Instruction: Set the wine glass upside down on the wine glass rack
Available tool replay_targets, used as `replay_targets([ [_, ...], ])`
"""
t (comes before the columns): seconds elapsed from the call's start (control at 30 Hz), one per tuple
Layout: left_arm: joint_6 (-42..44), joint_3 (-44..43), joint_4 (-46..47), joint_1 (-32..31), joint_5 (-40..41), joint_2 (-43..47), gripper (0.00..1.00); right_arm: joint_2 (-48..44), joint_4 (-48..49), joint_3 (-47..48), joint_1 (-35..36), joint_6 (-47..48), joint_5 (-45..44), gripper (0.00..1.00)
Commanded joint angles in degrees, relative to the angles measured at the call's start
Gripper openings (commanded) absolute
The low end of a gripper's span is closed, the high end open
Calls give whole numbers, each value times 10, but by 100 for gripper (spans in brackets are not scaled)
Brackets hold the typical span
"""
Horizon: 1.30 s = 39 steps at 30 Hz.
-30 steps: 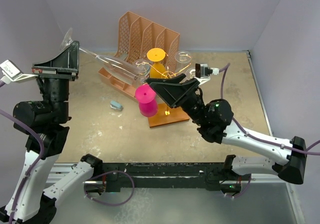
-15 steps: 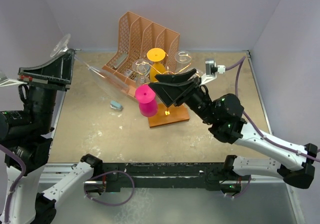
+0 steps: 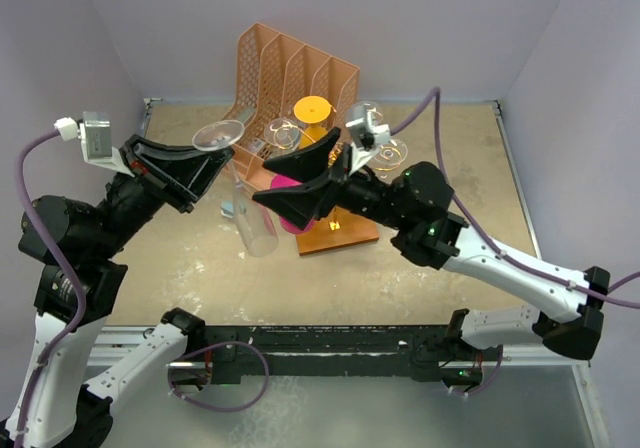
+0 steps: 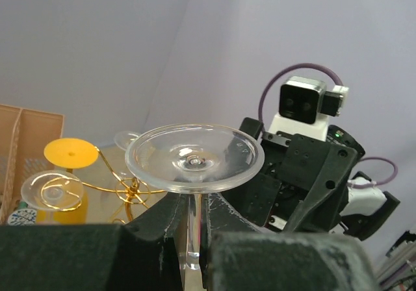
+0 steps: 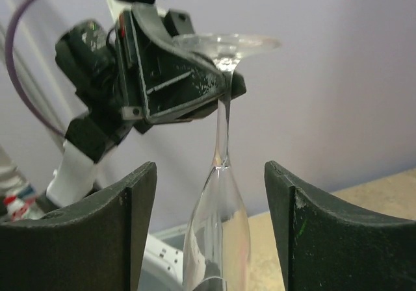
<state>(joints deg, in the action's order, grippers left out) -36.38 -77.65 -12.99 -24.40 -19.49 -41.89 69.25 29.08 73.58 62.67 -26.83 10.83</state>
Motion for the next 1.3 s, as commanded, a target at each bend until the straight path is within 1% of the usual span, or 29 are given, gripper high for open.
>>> replay_targets([
  [0.0,-9,5,50,1,-65,10,0,27,13,33,2,11,91,67],
  [0.2,-13,15,58,1,-87,8,0,45,52,22,3,-11,139,61],
  [0.37,-17,21,67,1,-115,8,0,58,55,28,3,-23,133,53],
  [0.53,-17,26,71,1,-140,8,0,71,59,35,3,-33,126,44],
  [0.6,-17,25,72,1,-150,8,0,76,58,39,3,-35,124,40],
  [0.77,-12,25,70,1,-171,9,0,77,66,39,3,-40,121,22],
  [0.83,-11,25,67,1,-177,8,0,75,71,36,3,-42,120,18],
  [0.97,-4,29,57,1,-175,9,0,71,81,30,3,-47,119,20],
  [1.27,-7,36,54,1,-170,9,0,71,83,25,3,-45,95,38],
])
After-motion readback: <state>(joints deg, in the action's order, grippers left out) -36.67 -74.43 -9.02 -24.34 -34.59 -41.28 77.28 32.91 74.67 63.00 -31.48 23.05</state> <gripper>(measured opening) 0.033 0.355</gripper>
